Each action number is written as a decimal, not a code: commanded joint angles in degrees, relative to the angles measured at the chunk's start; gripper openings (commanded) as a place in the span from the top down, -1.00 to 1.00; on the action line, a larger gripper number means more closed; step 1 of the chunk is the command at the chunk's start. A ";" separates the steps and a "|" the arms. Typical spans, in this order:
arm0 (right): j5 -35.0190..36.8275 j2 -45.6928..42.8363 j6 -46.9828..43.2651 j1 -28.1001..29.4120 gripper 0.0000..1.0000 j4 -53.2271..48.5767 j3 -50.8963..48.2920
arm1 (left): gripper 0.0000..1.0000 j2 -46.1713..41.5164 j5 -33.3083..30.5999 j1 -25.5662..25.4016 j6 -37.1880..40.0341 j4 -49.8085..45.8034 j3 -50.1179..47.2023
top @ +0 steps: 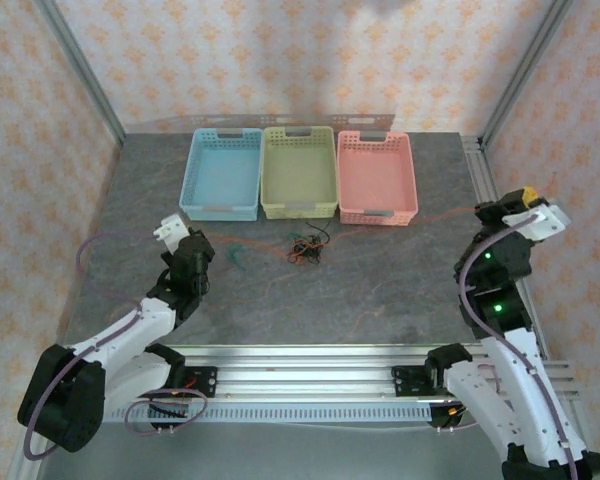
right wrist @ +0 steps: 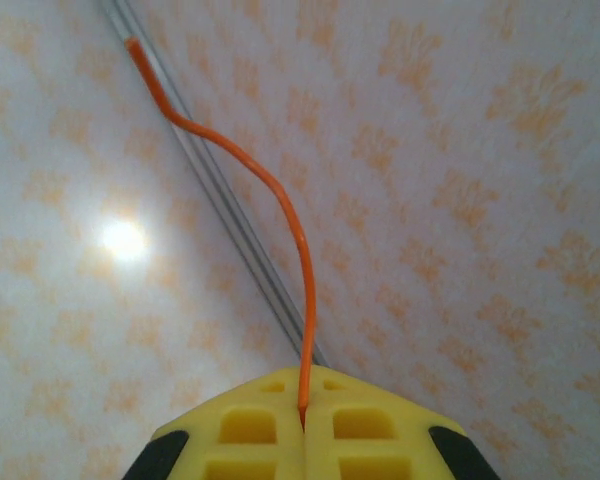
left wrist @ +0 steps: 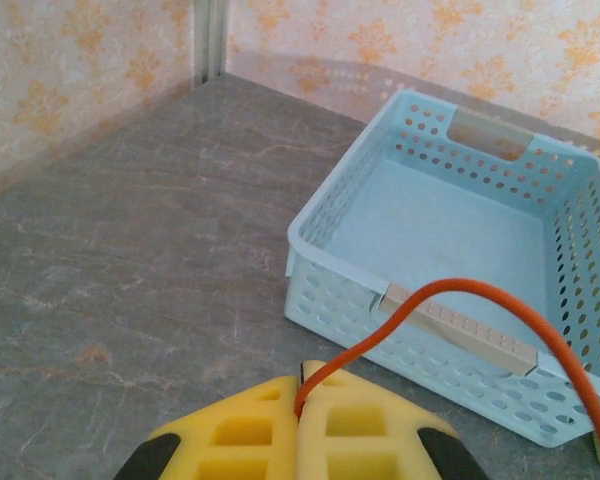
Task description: Untangle the cables
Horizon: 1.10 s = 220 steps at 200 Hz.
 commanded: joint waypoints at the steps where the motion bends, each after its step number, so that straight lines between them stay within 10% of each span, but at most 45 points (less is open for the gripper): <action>1: 4.27 -0.24 -5.66 -0.31 1.00 5.15 3.67 | 1.00 -1.41 -4.58 0.55 -2.53 -2.37 -0.62; 42: 4.72 -2.20 -8.85 -0.37 1.00 6.92 6.97 | 1.00 -1.70 -5.68 1.19 -4.44 -3.87 -0.60; 79: -16.36 1.40 6.59 -0.34 1.00 -16.18 8.99 | 1.00 -1.05 -4.58 1.25 -3.76 -3.83 -0.07; 132: -27.08 1.95 15.80 -0.31 1.00 -18.08 -6.53 | 1.00 -1.00 -2.53 1.25 -2.11 -2.00 -0.62; 179: -30.15 2.91 15.85 -0.29 0.07 -17.77 -13.80 | 1.00 -1.04 -2.00 1.25 -1.90 -2.06 -0.52; 220: -43.88 4.57 16.33 -0.20 -0.02 -16.33 -14.24 | 1.00 -0.63 -1.67 1.25 -1.68 -2.09 -0.27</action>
